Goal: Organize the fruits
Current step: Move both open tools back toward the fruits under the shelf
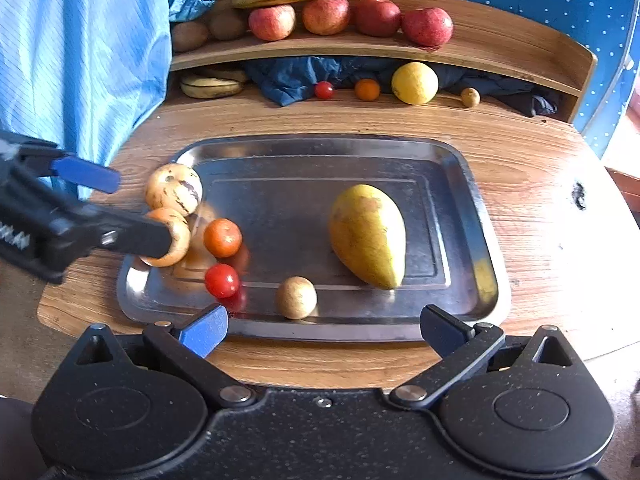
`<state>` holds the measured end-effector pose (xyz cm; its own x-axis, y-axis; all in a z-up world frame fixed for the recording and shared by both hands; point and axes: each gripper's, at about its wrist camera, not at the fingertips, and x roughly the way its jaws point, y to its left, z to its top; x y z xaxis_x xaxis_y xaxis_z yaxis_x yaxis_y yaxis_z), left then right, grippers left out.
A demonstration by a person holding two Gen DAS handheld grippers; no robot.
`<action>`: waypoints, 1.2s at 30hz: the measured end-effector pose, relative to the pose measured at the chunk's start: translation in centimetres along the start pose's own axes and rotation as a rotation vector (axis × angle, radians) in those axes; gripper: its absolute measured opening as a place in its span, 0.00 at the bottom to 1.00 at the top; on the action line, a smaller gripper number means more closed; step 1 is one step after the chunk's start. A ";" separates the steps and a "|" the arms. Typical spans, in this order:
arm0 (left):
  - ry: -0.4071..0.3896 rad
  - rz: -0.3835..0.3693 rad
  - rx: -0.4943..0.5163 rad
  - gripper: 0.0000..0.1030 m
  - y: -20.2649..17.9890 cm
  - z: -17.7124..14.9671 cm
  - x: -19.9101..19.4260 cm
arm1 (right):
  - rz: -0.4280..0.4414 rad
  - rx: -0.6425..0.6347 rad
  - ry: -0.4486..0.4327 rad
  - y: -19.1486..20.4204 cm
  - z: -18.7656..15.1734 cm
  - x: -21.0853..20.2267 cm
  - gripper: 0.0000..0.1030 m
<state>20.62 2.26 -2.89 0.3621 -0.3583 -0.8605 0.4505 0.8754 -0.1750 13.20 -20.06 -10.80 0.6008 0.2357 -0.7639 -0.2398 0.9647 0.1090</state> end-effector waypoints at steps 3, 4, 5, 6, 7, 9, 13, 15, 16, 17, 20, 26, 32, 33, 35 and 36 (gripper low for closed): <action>0.000 0.006 0.025 0.99 0.5 -0.9 -0.7 | -0.017 0.004 0.005 -0.2 -0.1 0.0 0.99; 0.005 0.007 0.043 1.00 0.6 -1.3 -0.9 | -0.021 0.006 0.006 -0.3 -0.1 -0.1 0.99; 0.007 0.005 0.066 1.00 0.7 -1.6 -1.1 | -0.025 0.007 0.006 -0.3 -0.1 -0.1 0.99; 0.009 0.005 0.088 1.00 0.7 -1.9 -1.3 | -0.032 0.008 0.006 -0.4 0.0 -0.1 0.99; 0.012 0.009 0.116 1.00 0.7 -2.3 -1.5 | -0.038 0.007 0.006 -0.5 0.0 -0.1 0.99; 0.026 0.022 0.171 1.00 0.6 -3.0 -1.6 | -0.045 0.005 0.002 -0.6 0.3 -0.1 0.99; 0.065 0.059 0.196 1.00 0.8 -3.7 -1.1 | -0.050 -0.001 -0.002 -0.8 0.9 0.0 0.99; 0.078 0.064 0.181 1.00 1.2 -3.7 -0.9 | -0.048 -0.005 -0.005 -0.9 1.2 0.1 0.99; 0.075 0.071 0.175 1.00 1.3 -3.6 -0.9 | -0.047 -0.008 -0.006 -1.0 1.4 0.2 0.99; 0.074 0.073 0.170 1.00 1.4 -3.5 -0.8 | -0.046 -0.012 -0.008 -1.1 1.7 0.2 0.99; 0.063 0.080 0.161 1.00 1.6 -3.0 -0.7 | -0.042 -0.025 -0.013 -1.4 2.4 0.4 0.99; 0.045 0.092 0.131 1.00 1.8 -1.4 -0.1 | -0.035 -0.046 -0.020 -2.4 4.0 1.0 0.99; 0.023 0.108 0.066 1.00 2.1 0.6 0.9 | -0.026 -0.054 -0.038 -3.6 5.2 1.7 0.99; 0.020 0.113 0.053 0.99 2.1 1.0 1.1 | -0.023 -0.053 -0.040 -3.7 5.3 1.8 0.99; 0.013 0.123 0.028 0.99 2.1 1.7 1.5 | -0.019 -0.053 -0.044 -4.1 5.6 2.2 0.99; 0.011 0.128 0.016 1.00 2.1 2.1 1.7 | -0.018 -0.054 -0.046 -4.3 5.7 2.3 0.99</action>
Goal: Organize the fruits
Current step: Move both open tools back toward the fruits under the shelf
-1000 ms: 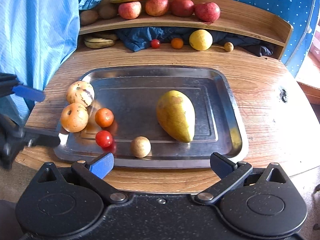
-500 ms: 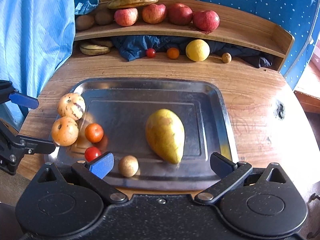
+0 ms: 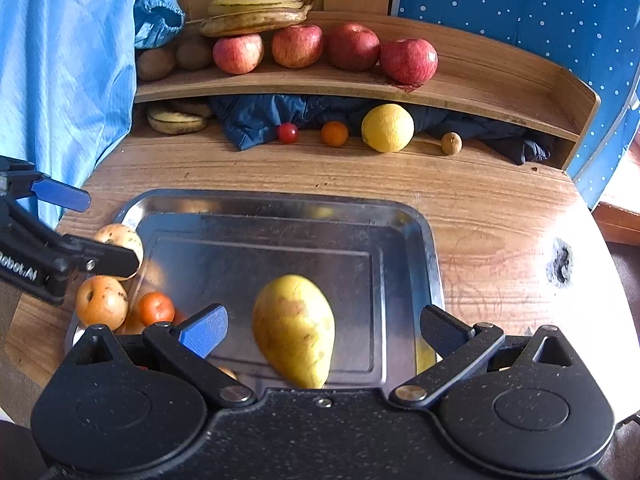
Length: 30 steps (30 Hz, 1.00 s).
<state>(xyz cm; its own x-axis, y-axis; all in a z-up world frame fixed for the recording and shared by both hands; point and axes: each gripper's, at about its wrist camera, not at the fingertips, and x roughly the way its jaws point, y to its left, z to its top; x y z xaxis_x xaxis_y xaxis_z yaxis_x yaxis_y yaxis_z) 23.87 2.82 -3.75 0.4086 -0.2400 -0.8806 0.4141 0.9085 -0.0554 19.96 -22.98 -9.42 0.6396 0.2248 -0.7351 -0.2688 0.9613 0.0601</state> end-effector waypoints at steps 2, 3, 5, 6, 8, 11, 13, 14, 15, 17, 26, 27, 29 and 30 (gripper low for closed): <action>-0.003 0.007 -0.021 1.00 -0.1 0.7 0.5 | -0.001 -0.003 -0.005 -0.3 0.2 0.3 0.99; -0.006 0.011 -0.031 0.99 -0.1 1.0 0.7 | -0.003 -0.005 -0.007 -0.4 0.4 0.5 0.99; -0.011 0.016 -0.051 0.99 -0.1 1.7 1.1 | -0.003 -0.006 -0.009 -0.7 0.7 0.8 0.99; -0.011 0.019 -0.061 0.99 -0.2 1.9 1.3 | -0.003 -0.006 -0.010 -0.9 0.8 0.9 0.99; -0.006 0.023 -0.088 0.99 -0.2 2.6 1.9 | -0.003 -0.007 -0.010 -1.2 1.2 1.2 0.99; -0.005 0.022 -0.138 0.99 -0.2 3.5 2.7 | 0.000 -0.009 -0.007 -1.8 1.6 1.7 0.99; 0.000 0.015 -0.180 0.99 -0.2 4.2 3.3 | 0.004 -0.017 -0.005 -2.1 2.0 2.0 0.99; 0.002 0.012 -0.197 0.99 -0.3 4.4 3.5 | 0.007 -0.020 -0.004 -2.2 2.1 2.2 0.99; 0.003 0.009 -0.217 0.99 -0.3 4.8 3.8 | 0.010 -0.024 -0.002 -2.3 2.2 2.4 0.99; 0.003 0.009 -0.242 0.99 -0.5 5.4 4.4 | 0.016 -0.034 0.003 -2.6 2.6 2.8 0.99; -0.007 0.023 -0.280 0.99 -1.2 7.4 6.2 | 0.035 -0.128 0.011 -3.5 4.6 5.1 0.99; -0.006 0.024 -0.285 0.99 -1.2 7.7 6.5 | 0.036 -0.141 0.010 -3.6 4.9 5.4 0.99; -0.006 0.029 -0.294 0.99 -1.0 8.1 7.0 | 0.041 -0.163 0.007 -3.7 5.4 5.9 0.99; -0.007 0.031 -0.302 0.99 -0.9 8.4 7.3 | 0.043 -0.173 0.002 -3.7 5.6 6.1 0.99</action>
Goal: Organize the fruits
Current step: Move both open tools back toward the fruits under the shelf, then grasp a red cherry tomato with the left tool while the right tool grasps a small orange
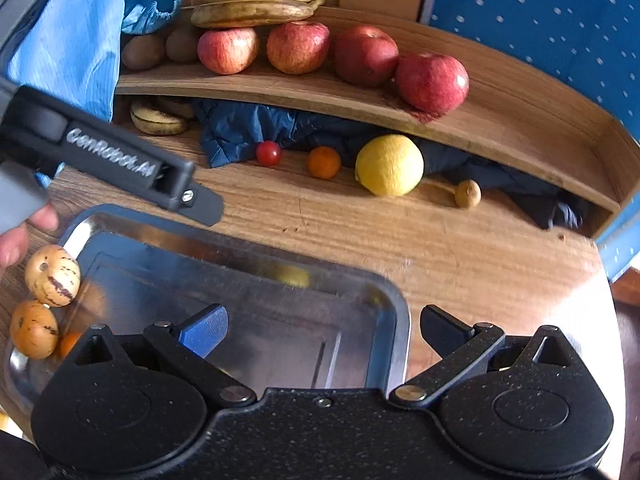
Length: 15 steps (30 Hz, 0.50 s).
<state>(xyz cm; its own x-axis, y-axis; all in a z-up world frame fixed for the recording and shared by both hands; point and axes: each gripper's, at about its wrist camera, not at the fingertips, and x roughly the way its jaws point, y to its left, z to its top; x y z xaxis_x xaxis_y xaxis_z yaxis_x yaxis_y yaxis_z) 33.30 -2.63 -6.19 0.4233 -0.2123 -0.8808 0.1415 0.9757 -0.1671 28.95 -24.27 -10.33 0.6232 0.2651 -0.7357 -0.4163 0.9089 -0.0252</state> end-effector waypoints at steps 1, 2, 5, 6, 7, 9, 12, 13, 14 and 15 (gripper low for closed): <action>0.000 0.001 -0.011 0.99 0.1 0.3 0.4 | 0.003 -0.014 -0.005 0.0 0.2 0.2 0.99; 0.000 0.001 -0.022 0.99 0.2 0.6 0.6 | 0.005 -0.030 -0.010 -0.1 0.4 0.4 0.99; -0.002 -0.007 -0.069 0.99 0.4 1.5 1.6 | 0.007 -0.075 -0.022 -0.3 1.0 0.9 0.99; -0.004 -0.009 -0.088 0.99 0.5 1.8 1.9 | 0.009 -0.092 -0.025 -0.3 1.2 1.2 0.99; -0.005 -0.008 -0.106 0.99 0.6 2.1 2.2 | 0.010 -0.107 -0.028 -0.4 1.4 1.4 0.99; -0.008 -0.006 -0.132 0.99 0.7 2.7 2.8 | 0.014 -0.130 -0.034 -0.5 1.8 1.9 0.99; -0.013 -0.001 -0.159 0.99 0.8 3.5 3.6 | 0.021 -0.163 -0.054 -0.5 2.6 2.4 0.98; -0.013 -0.002 -0.170 0.99 0.8 3.8 3.9 | 0.021 -0.179 -0.063 -0.4 2.8 2.6 0.98; -0.012 -0.003 -0.181 0.99 0.8 4.0 4.2 | 0.022 -0.196 -0.072 -0.4 3.1 2.7 0.97; -0.012 -0.003 -0.197 0.99 0.9 4.2 4.6 | 0.023 -0.216 -0.079 -0.3 3.3 2.9 0.97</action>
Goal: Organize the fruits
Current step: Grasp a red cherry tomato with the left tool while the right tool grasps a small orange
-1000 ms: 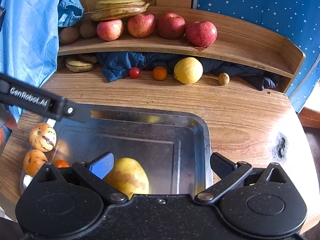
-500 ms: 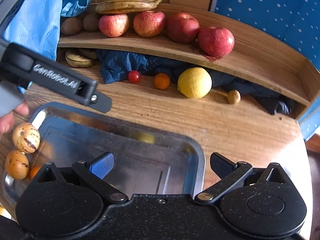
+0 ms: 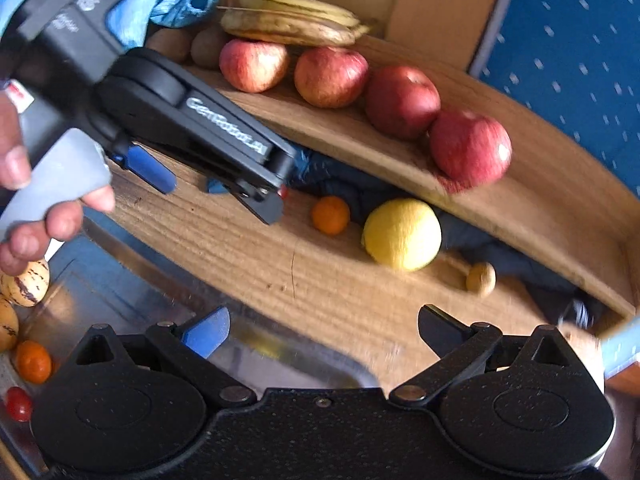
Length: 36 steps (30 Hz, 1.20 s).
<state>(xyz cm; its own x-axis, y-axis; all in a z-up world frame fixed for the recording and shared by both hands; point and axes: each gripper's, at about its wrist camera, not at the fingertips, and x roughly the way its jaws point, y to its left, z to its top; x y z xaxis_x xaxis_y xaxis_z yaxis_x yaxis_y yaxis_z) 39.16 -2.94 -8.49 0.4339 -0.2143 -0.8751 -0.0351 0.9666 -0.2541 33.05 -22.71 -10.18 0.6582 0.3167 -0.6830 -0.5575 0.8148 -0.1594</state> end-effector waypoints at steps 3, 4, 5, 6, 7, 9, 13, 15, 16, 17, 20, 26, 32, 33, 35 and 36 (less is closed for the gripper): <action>0.001 -0.002 -0.051 0.99 0.2 0.6 0.8 | 0.009 -0.050 -0.018 0.0 0.8 0.8 0.95; 0.000 -0.004 -0.067 0.99 0.3 0.7 1.0 | 0.011 -0.064 -0.023 0.1 1.0 1.0 0.94; -0.001 -0.005 -0.080 0.99 0.4 0.8 1.1 | 0.011 -0.079 -0.028 0.1 1.3 1.2 0.93; -0.001 -0.006 -0.094 0.99 0.5 1.0 1.3 | 0.013 -0.090 -0.031 0.1 1.5 1.4 0.92; -0.001 -0.007 -0.107 0.99 0.5 1.1 1.5 | 0.014 -0.101 -0.034 0.1 1.7 1.6 0.91; -0.003 -0.013 -0.127 0.99 0.6 1.4 1.8 | 0.012 -0.124 -0.045 0.1 2.1 2.0 0.88; -0.013 -0.019 -0.155 0.99 0.7 2.1 2.3 | 0.020 -0.159 -0.059 0.1 2.8 2.7 0.83; -0.016 -0.022 -0.169 0.99 0.7 2.4 2.5 | 0.014 -0.179 -0.060 0.2 3.1 3.2 0.77; -0.019 -0.025 -0.176 0.98 0.8 2.6 2.6 | 0.002 -0.190 -0.060 0.3 3.3 3.3 0.75; -0.021 -0.028 -0.180 0.97 0.8 2.7 2.7 | -0.009 -0.205 -0.063 0.4 3.4 3.5 0.71; -0.024 -0.017 -0.168 0.88 0.7 3.0 2.9 | -0.012 -0.236 -0.068 0.6 3.6 3.9 0.64; -0.017 -0.049 -0.194 0.76 0.8 3.2 3.1 | 0.003 -0.280 -0.053 0.8 3.9 4.7 0.53; -0.012 -0.060 -0.218 0.65 0.7 3.4 3.6 | 0.018 -0.301 -0.040 1.0 4.1 5.6 0.49; -0.012 -0.060 -0.220 0.63 0.7 3.5 3.6 | 0.018 -0.301 -0.039 1.0 4.1 5.7 0.48; -0.014 -0.057 -0.223 0.60 0.7 3.5 3.7 | 0.017 -0.305 -0.039 1.1 4.3 6.0 0.47; -0.014 -0.051 -0.225 0.59 0.6 3.6 3.7 | 0.015 -0.311 -0.038 1.2 4.3 6.1 0.46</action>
<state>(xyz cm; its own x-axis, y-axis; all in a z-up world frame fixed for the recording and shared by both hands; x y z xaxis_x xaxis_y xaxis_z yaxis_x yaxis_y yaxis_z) 43.97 -2.65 -10.43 0.4530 -0.2584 -0.8532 -0.2117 0.8985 -0.3845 38.58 -17.69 -11.46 0.6643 0.3502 -0.6603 -0.6911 0.6242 -0.3643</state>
